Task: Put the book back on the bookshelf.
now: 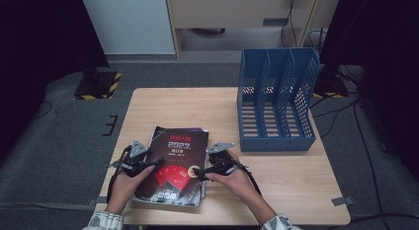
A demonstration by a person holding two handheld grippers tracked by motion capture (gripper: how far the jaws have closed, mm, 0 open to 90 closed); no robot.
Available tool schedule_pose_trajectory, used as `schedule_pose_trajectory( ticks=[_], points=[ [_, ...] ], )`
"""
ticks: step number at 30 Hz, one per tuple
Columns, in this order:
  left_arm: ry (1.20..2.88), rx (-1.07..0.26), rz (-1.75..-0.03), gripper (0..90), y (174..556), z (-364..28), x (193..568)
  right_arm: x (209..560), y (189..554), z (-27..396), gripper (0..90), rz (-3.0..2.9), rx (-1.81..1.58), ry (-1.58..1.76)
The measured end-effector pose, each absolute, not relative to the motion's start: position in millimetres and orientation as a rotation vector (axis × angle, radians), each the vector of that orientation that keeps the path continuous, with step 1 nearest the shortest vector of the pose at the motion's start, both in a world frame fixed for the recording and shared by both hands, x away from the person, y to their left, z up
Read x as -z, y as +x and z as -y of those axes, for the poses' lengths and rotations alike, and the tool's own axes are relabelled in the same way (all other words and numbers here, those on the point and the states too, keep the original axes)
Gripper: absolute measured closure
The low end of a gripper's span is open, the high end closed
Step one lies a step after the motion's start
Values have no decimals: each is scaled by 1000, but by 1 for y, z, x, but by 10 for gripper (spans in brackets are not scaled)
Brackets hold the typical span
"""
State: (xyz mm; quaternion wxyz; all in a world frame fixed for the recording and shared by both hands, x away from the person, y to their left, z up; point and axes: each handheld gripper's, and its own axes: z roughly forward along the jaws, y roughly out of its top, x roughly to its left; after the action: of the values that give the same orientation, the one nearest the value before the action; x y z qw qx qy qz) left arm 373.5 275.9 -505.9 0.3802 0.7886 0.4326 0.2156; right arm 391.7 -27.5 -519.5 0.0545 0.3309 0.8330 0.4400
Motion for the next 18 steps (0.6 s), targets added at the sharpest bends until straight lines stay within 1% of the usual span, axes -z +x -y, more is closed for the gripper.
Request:
schedule_pose_trajectory(
  ticks=[13,18],
  points=[
    [2011,-548,-1094,311,373,-274,507,529,400,23,91,-2534,-1429,1055],
    [2014,-547,-1094,311,373,-274,507,527,400,22,103,-2531,-1428,1042]
  ],
)
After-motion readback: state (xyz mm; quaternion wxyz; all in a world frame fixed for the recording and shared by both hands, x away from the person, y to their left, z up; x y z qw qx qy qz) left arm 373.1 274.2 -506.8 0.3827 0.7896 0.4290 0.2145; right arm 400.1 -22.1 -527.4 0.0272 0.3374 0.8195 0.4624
